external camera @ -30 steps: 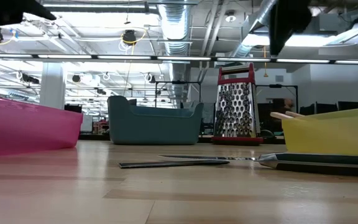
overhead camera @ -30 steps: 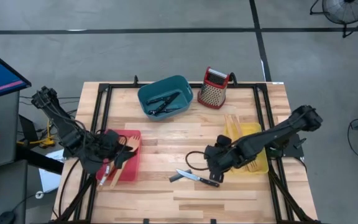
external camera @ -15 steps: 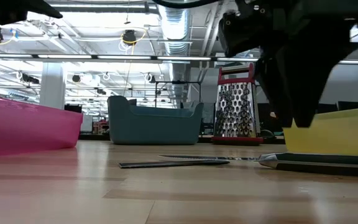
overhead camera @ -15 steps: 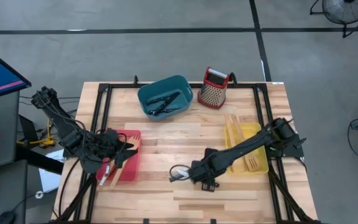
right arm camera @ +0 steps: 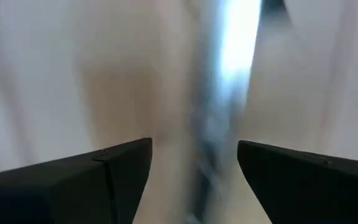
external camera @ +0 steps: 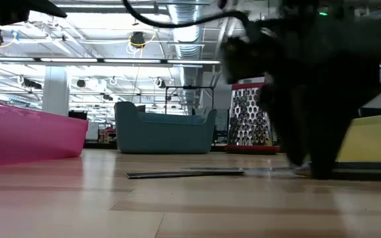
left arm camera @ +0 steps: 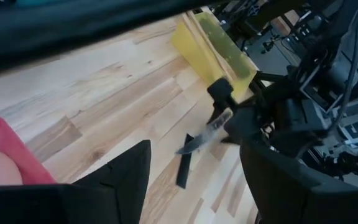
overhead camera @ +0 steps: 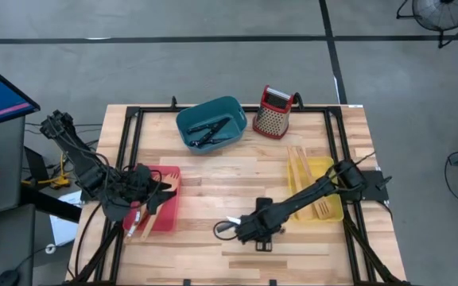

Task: Pick & Place Kitchen Items
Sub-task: Put the black table knife into the blue bin

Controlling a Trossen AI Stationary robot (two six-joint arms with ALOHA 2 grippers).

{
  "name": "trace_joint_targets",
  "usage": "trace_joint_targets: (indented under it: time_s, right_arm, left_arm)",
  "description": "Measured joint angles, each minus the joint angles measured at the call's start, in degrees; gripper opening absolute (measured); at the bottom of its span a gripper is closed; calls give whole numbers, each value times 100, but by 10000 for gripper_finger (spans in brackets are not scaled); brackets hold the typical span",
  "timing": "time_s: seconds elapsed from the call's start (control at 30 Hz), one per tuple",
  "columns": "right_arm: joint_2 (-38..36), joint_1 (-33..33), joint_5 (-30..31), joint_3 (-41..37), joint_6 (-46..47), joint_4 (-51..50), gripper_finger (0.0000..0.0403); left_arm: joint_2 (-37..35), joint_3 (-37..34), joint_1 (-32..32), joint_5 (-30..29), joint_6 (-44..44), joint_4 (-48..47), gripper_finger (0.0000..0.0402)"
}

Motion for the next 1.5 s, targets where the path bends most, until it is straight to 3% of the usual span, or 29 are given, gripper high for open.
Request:
trace_joint_targets:
  time_s: [0.27,0.4,0.63,0.97,1.27,1.5]
  right_arm:
    - [58,-64,-36,3,-183,181,229]
    - [58,-105,59,3,-407,256,179]
    - [48,-164,94,5,-657,337,56]
    - [-223,-186,124,-8,-809,80,60]
    - [-1784,-132,251,-3,-843,233,61]
    - [-3379,171,252,-3,-1256,1544,68]
  left_arm:
    - [0,4,1,-22,-2,33,227]
    - [2,4,2,-58,-2,44,227]
    - [2,4,2,-67,-4,52,227]
    - [2,4,1,-75,-4,84,227]
    - [2,4,2,-129,-4,82,227]
    - [2,4,1,-358,-3,79,227]
